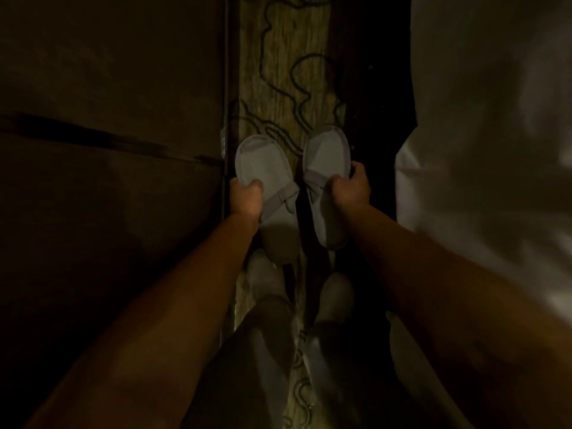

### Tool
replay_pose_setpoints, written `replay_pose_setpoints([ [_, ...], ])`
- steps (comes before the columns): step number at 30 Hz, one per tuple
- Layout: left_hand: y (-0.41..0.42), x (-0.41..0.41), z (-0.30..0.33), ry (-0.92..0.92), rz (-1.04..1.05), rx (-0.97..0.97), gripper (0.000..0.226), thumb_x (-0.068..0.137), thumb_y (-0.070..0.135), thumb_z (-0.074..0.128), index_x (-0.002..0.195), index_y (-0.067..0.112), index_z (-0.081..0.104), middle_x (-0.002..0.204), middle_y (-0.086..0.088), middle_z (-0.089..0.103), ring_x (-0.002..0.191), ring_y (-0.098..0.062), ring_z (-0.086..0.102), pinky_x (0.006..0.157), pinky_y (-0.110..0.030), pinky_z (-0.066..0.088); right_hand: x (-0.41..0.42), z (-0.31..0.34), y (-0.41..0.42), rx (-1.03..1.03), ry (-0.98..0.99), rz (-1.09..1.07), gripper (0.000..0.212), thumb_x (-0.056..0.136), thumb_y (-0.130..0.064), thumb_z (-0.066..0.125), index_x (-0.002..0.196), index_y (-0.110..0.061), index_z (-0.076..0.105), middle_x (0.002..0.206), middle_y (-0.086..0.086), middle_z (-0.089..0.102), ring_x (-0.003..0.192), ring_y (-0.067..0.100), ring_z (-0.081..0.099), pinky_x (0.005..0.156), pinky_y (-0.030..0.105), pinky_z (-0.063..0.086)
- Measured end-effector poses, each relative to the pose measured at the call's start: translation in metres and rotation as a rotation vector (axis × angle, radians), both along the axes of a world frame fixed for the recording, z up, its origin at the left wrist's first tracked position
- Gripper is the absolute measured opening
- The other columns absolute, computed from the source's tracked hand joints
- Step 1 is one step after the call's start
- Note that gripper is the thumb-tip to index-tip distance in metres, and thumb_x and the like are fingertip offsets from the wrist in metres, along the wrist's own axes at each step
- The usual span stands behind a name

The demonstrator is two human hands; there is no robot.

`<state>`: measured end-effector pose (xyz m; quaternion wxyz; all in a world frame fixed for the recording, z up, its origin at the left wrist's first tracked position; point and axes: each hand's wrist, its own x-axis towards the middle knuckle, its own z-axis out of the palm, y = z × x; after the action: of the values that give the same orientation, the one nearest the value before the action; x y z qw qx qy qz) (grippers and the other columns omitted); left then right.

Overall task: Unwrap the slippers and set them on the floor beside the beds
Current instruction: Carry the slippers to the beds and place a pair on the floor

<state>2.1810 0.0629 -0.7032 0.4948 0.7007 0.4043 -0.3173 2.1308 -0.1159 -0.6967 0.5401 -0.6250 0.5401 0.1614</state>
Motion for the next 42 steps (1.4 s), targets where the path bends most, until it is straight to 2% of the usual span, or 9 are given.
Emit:
replay_pose_setpoints([
  [14, -0.014, 0.004, -0.133, -0.084, -0.035, 0.141, 0.074, 0.085, 0.009, 0.065, 0.151, 0.006, 0.032, 0.147, -0.018, 0.047, 0.131, -0.036, 0.049, 0.111, -0.043, 0.041, 0.013, -0.124, 0.0, -0.044, -0.052, 0.086, 0.059, 0.093, -0.001, 0.048, 0.15, -0.016, 0.04, 0.143, 0.011, 0.053, 0.126, 0.028, 0.053, 0.106, 0.031, 0.043],
  [19, -0.012, -0.001, -0.155, -0.098, -0.08, 0.172, 0.073, 0.087, 0.007, 0.066, 0.151, 0.004, 0.032, 0.148, -0.018, 0.046, 0.133, -0.036, 0.047, 0.111, -0.038, 0.038, 0.01, -0.141, -0.005, -0.122, -0.045, 0.111, 0.06, 0.091, -0.002, 0.052, 0.149, -0.017, 0.043, 0.139, 0.01, 0.057, 0.124, 0.025, 0.055, 0.089, 0.019, 0.038],
  [22, -0.01, -0.012, -0.16, -0.13, -0.226, 0.234, 0.077, 0.086, 0.012, 0.07, 0.15, 0.002, 0.029, 0.149, -0.019, 0.043, 0.135, -0.035, 0.045, 0.11, -0.039, 0.038, 0.006, -0.147, 0.001, -0.152, -0.037, 0.134, 0.062, 0.092, -0.007, 0.054, 0.151, -0.017, 0.039, 0.141, 0.01, 0.056, 0.125, 0.026, 0.055, 0.09, 0.02, 0.04],
  [27, -0.004, -0.018, -0.161, -0.092, -0.503, 0.375, 0.092, 0.084, 0.036, 0.075, 0.153, 0.004, 0.023, 0.15, -0.019, 0.039, 0.134, -0.035, 0.044, 0.107, -0.044, 0.04, 0.006, -0.15, 0.007, -0.334, 0.203, 0.378, 0.069, 0.093, -0.029, 0.057, 0.155, -0.022, 0.029, 0.148, 0.018, 0.041, 0.131, 0.037, 0.045, 0.103, 0.044, 0.042],
  [31, -0.006, -0.027, -0.154, -0.206, -0.747, 0.587, 0.096, 0.077, 0.046, 0.077, 0.151, 0.006, 0.031, 0.147, -0.022, 0.038, 0.128, -0.039, 0.046, 0.101, -0.046, 0.041, 0.001, -0.142, 0.01, -0.438, 0.262, 0.504, 0.085, 0.087, -0.031, 0.071, 0.155, -0.026, 0.02, 0.156, 0.014, 0.03, 0.136, 0.035, 0.036, 0.103, 0.047, 0.041],
  [34, 0.0, -0.03, -0.153, -0.372, -1.078, 0.727, 0.093, 0.078, 0.05, 0.074, 0.154, 0.019, 0.031, 0.158, -0.022, 0.027, 0.132, -0.04, 0.042, 0.104, -0.05, 0.038, -0.003, -0.136, 0.015, -0.554, 0.206, 0.429, 0.061, 0.087, -0.028, 0.066, 0.141, -0.015, 0.041, 0.142, 0.014, 0.048, 0.126, 0.034, 0.049, 0.091, 0.041, 0.046],
  [36, 0.002, -0.027, -0.156, -0.431, -1.248, 0.799, 0.088, 0.079, 0.051, 0.071, 0.153, 0.022, 0.033, 0.158, -0.022, 0.029, 0.128, -0.04, 0.047, 0.099, -0.05, 0.042, -0.002, -0.136, 0.02, -0.452, 0.214, 0.374, 0.041, 0.095, -0.03, 0.057, 0.127, -0.006, 0.055, 0.127, 0.016, 0.061, 0.114, 0.033, 0.06, 0.082, 0.033, 0.048],
  [39, -0.001, -0.02, -0.156, -0.461, -1.323, 0.893, 0.071, 0.086, 0.05, 0.06, 0.148, 0.02, 0.044, 0.15, -0.024, 0.044, 0.113, -0.039, 0.059, 0.085, -0.046, 0.051, 0.001, -0.143, 0.029, 0.026, 0.162, 0.18, 0.043, 0.103, -0.024, 0.051, 0.134, 0.006, 0.055, 0.135, 0.021, 0.058, 0.126, 0.036, 0.054, 0.084, 0.017, 0.046],
  [42, -0.006, -0.011, -0.159, -0.482, -1.412, 0.933, 0.051, 0.084, 0.049, 0.053, 0.124, 0.023, 0.071, 0.124, -0.018, 0.069, 0.083, -0.03, 0.072, 0.065, -0.032, 0.056, -0.001, -0.149, 0.039, 0.028, 0.154, 0.048, 0.05, 0.098, -0.033, 0.057, 0.137, -0.003, 0.053, 0.135, 0.014, 0.059, 0.124, 0.03, 0.056, 0.073, 0.018, 0.041],
])
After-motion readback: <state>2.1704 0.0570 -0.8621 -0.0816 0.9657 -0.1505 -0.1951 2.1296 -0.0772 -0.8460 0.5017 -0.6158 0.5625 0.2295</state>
